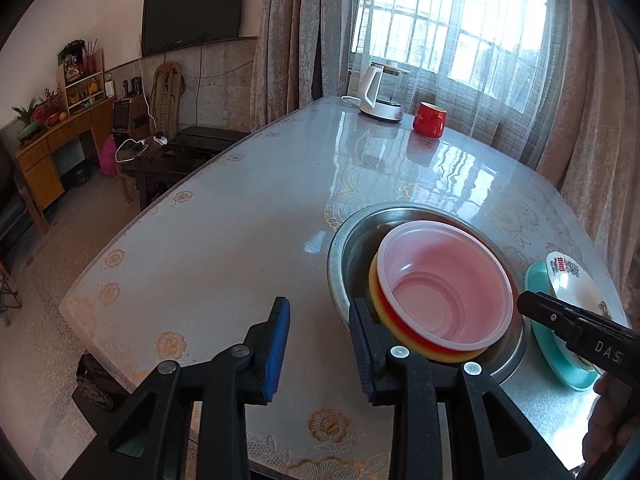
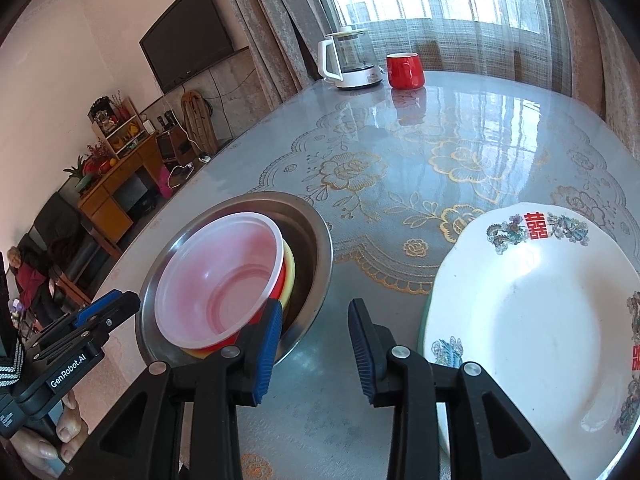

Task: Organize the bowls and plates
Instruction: 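Grasp the steel bowl rim with both tools on opposite sides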

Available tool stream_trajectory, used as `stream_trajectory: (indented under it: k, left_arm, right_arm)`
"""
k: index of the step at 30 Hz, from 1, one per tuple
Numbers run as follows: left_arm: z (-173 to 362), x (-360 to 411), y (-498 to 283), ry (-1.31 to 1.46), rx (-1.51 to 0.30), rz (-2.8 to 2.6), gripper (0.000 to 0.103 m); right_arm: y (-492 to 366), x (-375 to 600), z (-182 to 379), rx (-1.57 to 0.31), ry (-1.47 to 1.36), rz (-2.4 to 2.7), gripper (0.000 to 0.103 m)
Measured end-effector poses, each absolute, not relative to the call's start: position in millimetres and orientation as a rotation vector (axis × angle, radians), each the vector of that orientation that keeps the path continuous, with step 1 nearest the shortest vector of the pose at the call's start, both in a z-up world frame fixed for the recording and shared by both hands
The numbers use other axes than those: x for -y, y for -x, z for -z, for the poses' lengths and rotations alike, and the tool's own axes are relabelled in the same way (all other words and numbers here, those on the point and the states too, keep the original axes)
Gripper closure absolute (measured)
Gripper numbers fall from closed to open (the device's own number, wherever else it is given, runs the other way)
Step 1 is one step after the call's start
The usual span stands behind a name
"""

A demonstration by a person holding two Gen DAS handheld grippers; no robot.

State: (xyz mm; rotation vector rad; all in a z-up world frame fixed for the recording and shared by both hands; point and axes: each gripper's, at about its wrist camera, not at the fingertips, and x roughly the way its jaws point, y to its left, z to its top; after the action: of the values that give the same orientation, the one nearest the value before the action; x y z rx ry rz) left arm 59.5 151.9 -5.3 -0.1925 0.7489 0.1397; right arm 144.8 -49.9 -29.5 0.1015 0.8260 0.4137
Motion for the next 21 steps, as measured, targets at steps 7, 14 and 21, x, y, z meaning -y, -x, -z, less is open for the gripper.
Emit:
stream_trajectory:
  k: [7, 14, 21]
  left_arm:
    - [8, -179, -66, 0.299, -0.758, -0.146, 0.072]
    - [10, -181, -75, 0.313, -0.754, -0.12, 0.072]
    - [8, -169, -82, 0.277, -0.736, -0.061, 0.072]
  right_arm:
    - [-153, 49, 29, -0.826, -0.097, -0.403, 0.068]
    - [-158, 42, 32, -0.839, -0.065, -0.396, 0.068]
    - [-159, 40, 34, -0.846, -0.047, -0.399, 0.072]
